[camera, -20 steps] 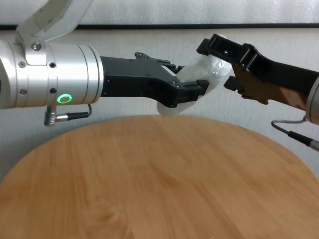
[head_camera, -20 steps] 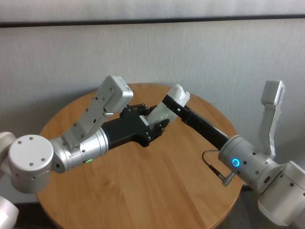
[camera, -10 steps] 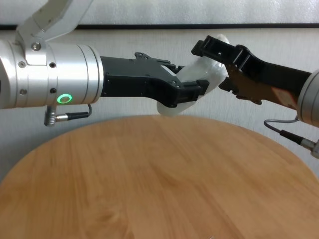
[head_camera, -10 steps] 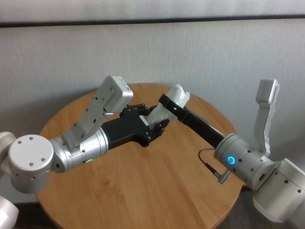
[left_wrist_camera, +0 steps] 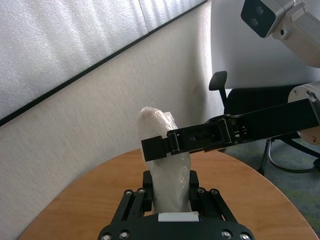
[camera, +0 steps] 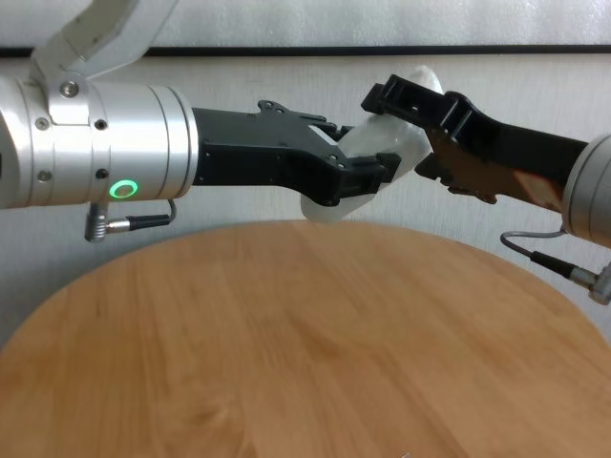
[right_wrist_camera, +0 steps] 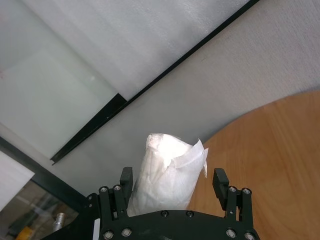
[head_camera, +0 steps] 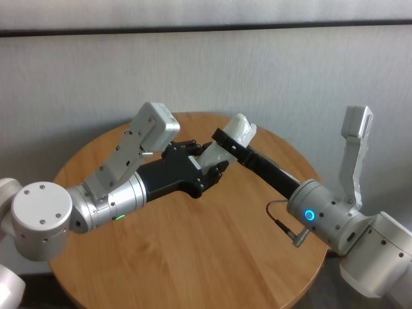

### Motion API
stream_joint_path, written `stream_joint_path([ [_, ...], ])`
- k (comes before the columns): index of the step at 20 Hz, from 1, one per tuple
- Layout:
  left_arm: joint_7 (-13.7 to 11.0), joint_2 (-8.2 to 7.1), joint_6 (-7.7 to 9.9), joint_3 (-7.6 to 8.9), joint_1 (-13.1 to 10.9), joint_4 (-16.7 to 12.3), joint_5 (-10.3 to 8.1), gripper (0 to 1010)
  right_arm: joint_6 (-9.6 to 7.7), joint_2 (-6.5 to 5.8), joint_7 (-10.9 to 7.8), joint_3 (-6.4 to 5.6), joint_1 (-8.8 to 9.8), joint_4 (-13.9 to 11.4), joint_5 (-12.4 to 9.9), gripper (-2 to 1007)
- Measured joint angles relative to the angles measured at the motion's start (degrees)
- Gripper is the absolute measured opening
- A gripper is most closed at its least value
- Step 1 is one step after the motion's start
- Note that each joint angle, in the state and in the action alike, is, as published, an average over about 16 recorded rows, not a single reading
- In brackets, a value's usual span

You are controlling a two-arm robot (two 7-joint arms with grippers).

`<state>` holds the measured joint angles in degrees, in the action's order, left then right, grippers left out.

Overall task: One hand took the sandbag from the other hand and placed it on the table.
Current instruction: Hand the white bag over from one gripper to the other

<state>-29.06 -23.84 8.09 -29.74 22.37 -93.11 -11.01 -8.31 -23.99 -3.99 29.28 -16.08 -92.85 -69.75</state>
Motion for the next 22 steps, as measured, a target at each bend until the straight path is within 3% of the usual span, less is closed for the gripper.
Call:
stream_joint_path([
  [9,0.0,0.0,0.0,0.0,0.0,0.0,0.0,426,-0.03,0.03,-0.03,-0.01,0.03,-0.05,0.07,930],
  [22,0.0,0.0,0.01,-0.01,0.0,0.0,0.0,426,0.06,0.01,-0.08,-0.08,0.16,-0.23,0.12,656],
])
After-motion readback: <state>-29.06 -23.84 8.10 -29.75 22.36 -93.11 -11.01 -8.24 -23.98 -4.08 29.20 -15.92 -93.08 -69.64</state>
